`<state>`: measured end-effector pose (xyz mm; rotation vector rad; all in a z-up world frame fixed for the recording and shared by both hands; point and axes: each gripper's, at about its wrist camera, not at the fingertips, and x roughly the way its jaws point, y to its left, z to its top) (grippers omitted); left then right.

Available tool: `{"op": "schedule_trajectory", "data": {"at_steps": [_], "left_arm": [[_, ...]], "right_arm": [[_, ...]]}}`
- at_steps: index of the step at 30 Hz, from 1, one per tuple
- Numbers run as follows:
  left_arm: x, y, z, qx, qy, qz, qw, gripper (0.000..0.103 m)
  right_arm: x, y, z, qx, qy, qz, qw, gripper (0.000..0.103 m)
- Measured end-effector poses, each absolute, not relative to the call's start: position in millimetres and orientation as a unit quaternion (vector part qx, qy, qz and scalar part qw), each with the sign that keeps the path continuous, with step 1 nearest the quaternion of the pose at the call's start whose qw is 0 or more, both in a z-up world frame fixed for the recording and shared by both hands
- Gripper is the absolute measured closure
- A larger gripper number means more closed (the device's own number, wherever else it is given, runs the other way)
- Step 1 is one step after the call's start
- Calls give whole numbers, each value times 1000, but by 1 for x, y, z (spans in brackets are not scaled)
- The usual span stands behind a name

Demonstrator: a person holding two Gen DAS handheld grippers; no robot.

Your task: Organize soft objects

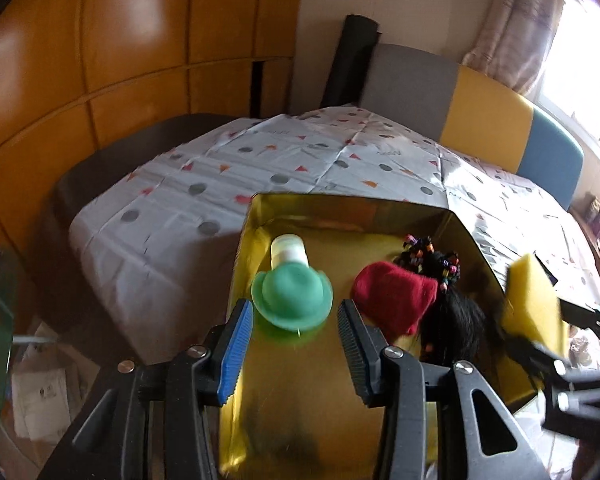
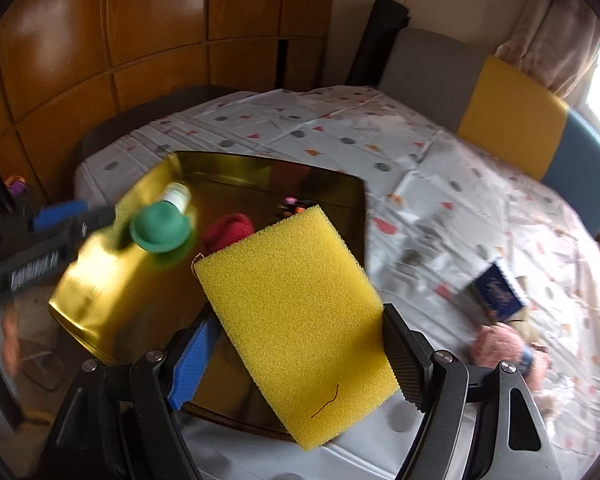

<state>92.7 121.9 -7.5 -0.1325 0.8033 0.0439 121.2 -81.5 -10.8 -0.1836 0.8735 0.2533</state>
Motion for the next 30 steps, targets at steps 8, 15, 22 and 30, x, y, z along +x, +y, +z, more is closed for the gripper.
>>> {"op": "schedule_trajectory", "data": {"at_steps": [8,15,22,30], "left_arm": [[70,136,-11,-76,393,36,916,59],[68,141,-8,-75,389,37,917,59],[66,139,-4,-63,383,40,921,59],[61,128,0,-51,375,30,925,59]], "right_arm": [[163,-45,-20,2,459,181,870,24],[214,-15,-34,69,483,166,857,18],[221,-20,-36,84,480,182,854,3],[169,-52,-27,38,431,180,883,3]]}}
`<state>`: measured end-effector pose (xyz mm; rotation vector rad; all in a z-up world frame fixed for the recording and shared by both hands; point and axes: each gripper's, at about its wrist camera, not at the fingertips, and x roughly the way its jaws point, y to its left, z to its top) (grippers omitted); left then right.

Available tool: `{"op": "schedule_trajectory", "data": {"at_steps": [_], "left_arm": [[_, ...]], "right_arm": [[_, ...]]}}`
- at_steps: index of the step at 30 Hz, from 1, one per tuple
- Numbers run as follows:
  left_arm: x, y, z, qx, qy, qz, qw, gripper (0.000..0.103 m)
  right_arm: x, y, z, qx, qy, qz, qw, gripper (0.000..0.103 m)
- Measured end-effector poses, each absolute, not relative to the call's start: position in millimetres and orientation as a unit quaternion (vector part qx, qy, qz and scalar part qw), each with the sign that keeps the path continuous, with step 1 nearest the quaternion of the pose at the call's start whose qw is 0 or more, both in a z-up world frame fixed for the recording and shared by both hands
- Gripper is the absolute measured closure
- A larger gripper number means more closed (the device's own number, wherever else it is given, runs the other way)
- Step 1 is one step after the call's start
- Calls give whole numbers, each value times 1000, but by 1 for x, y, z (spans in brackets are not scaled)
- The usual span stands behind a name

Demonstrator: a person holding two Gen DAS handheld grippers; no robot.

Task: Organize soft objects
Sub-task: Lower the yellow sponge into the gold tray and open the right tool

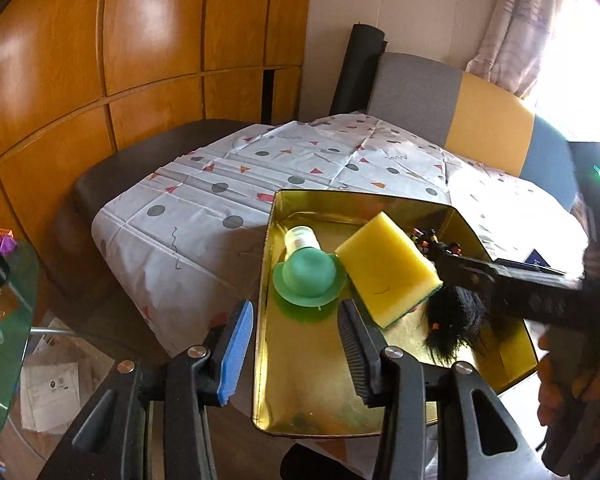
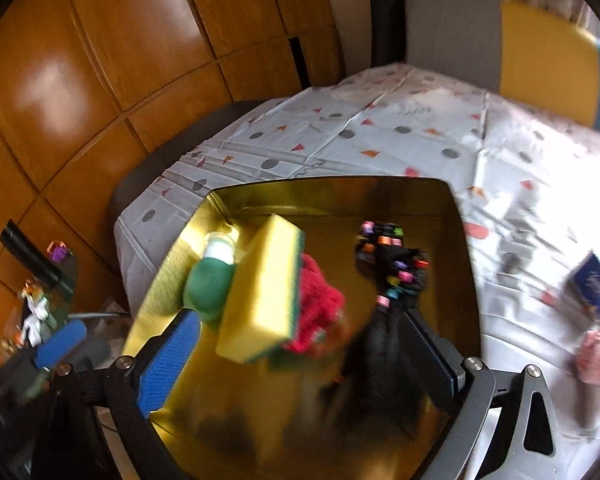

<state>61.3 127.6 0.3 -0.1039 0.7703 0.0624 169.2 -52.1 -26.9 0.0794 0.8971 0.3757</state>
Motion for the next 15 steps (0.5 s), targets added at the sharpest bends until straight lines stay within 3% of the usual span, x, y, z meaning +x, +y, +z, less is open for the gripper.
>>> {"op": "schedule_trajectory", "data": {"at_steps": [15], "left_arm": [[53,86,5,-3,374,-3,927,59]], "right_arm": [[116,-103,-5,-20,368,138,919,3]]}}
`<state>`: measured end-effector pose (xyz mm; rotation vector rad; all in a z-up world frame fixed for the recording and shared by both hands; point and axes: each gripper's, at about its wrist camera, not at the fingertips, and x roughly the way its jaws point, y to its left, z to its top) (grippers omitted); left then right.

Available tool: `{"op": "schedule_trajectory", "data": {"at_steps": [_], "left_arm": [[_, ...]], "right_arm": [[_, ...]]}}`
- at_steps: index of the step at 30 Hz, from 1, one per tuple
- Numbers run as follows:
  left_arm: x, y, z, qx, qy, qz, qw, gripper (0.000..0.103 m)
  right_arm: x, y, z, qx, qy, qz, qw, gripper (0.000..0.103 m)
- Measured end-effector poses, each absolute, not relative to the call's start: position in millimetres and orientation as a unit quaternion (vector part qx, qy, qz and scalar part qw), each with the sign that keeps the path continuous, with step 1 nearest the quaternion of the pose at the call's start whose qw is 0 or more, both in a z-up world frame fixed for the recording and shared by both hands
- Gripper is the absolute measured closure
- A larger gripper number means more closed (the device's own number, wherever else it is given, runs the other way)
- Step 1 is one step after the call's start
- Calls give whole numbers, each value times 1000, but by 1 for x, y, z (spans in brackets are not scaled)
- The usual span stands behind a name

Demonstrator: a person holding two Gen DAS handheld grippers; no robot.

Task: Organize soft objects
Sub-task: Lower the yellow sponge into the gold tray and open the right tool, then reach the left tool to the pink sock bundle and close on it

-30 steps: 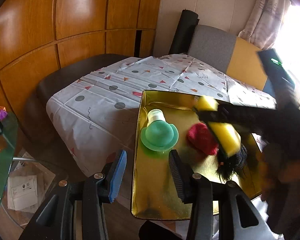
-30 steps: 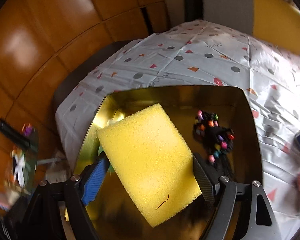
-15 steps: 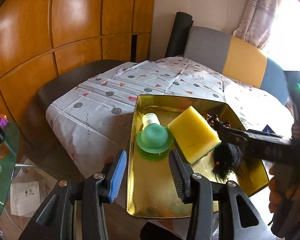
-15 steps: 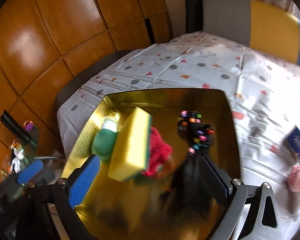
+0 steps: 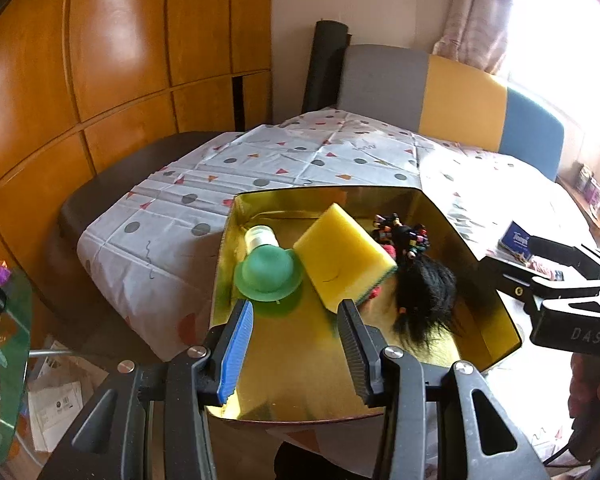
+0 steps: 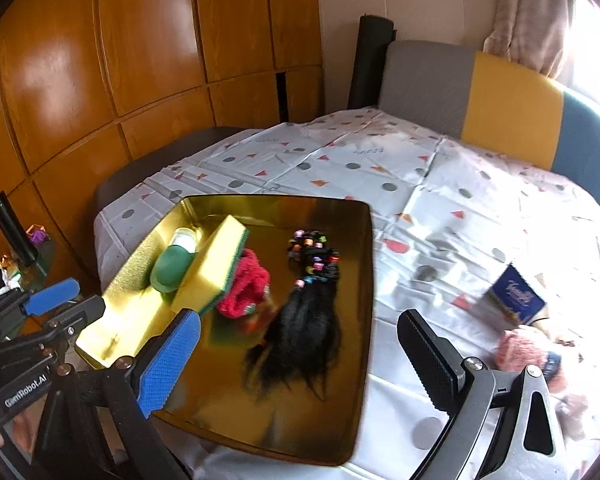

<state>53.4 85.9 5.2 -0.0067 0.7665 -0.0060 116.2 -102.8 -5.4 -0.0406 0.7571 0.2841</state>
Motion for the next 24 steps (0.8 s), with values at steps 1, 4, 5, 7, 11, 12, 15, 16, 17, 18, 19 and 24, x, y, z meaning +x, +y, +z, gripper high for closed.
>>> {"op": "schedule_trajectory", "data": {"at_steps": [1,4,5,7,11,12,15,16,17,18,19,24], "left_arm": [[53,84,5,-1,374,-5,927,59],[53,76,5,5,376,-12,926,59],[52,73,5,8,376,-15,926,59],[52,68,5,14,376,-19,926,59],[52,59,4,23,376,-26,926,59],[52,57,4,25,377,-28,926,59],[52,49,5,32,377,-36,925,59],[52,46,5,35,376,-39,925,59],[53,42,5,38,376,-42,925,59],[53,40,6,40,376,-45,925,59],[53,37,6,42,375,-48,925,59],[56,20,8,56,376,-64,923,59]], "right_arm": [[114,-108,-5,-21,366,134,920,3],[108,-119,-3,-21,363,126,923,3],[106,-124,-2,-21,362,121,924,3],[104,-131,-3,-20,361,114,925,3],[99,-153,-3,-14,360,96,928,3],[98,-158,-2,-13,359,91,929,3],[96,-176,-1,-13,358,73,931,3],[95,-182,-1,-13,358,67,931,3],[95,-188,0,-13,358,60,932,3],[95,-195,1,-13,357,54,932,3],[94,-202,2,-14,356,46,933,3],[90,-244,3,-17,355,1,935,3]]}}
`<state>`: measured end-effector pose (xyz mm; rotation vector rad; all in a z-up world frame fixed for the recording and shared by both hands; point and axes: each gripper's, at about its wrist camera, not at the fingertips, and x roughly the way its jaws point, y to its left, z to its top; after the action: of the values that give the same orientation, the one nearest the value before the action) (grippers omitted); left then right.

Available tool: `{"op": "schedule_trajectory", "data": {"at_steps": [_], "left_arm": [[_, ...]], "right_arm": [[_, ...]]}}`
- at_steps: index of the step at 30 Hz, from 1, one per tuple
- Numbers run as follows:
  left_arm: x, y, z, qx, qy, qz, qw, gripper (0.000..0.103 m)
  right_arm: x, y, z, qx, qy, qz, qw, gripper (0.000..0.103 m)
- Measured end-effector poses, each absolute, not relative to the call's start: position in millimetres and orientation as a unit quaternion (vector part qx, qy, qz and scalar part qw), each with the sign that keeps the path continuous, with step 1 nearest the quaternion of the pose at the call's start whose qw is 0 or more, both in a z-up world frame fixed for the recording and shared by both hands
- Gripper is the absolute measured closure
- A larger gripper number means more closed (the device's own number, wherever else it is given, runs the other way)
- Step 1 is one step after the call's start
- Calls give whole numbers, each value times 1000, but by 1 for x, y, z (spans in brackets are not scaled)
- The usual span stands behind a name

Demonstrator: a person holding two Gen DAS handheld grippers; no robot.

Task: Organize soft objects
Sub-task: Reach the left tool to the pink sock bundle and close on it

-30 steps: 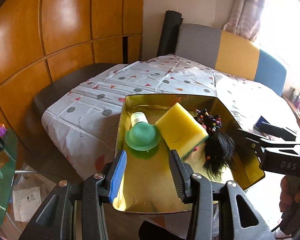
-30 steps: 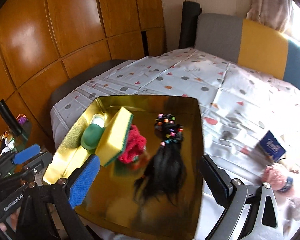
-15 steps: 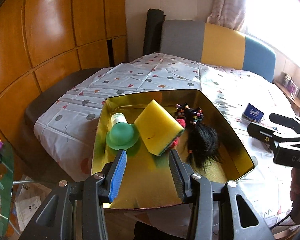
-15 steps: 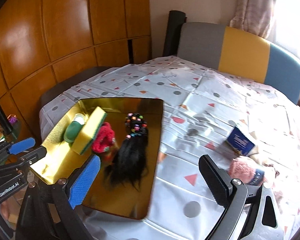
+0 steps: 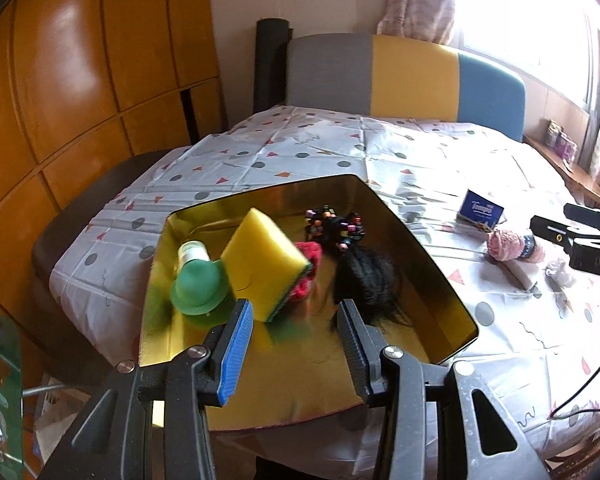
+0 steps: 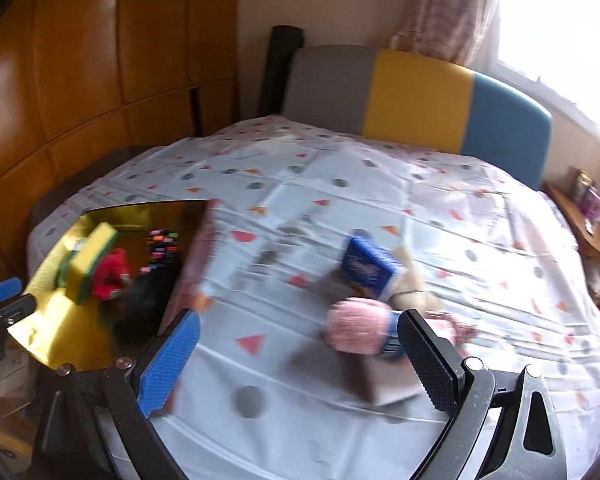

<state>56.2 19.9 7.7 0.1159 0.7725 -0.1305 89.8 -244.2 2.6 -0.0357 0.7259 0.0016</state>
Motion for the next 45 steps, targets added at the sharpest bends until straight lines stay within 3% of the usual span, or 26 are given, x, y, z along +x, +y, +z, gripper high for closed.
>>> {"op": "schedule_trajectory", "data": {"at_steps": [9,18,38,40,41,43,45], "left_arm": [[64,-18,9,87,375,-93,918,59],[73,-61,10,110,378,-126,911,59],[101,-159,-8,101,437,-235,862,59],[102,-175,-9,117,434,-253,857,53],[103,-184,-9,122,432,-262,854,43],[104,-204,-10,142,425,-285,848,33],[105,-227,-11,175,410,-302,843,33]], "right_arm": [[78,-329,-8,9,349,-91,933,3],[71,-392,-21,104,368,-152,911,3],[59,-442,-27,215,366,-208,881,3],[56,-449,-26,230,361,-214,878,3],[54,-452,-26,238,359,-215,877,3],[52,-458,-25,252,356,-218,873,3],[50,-461,-25,261,354,-219,871,3]]}}
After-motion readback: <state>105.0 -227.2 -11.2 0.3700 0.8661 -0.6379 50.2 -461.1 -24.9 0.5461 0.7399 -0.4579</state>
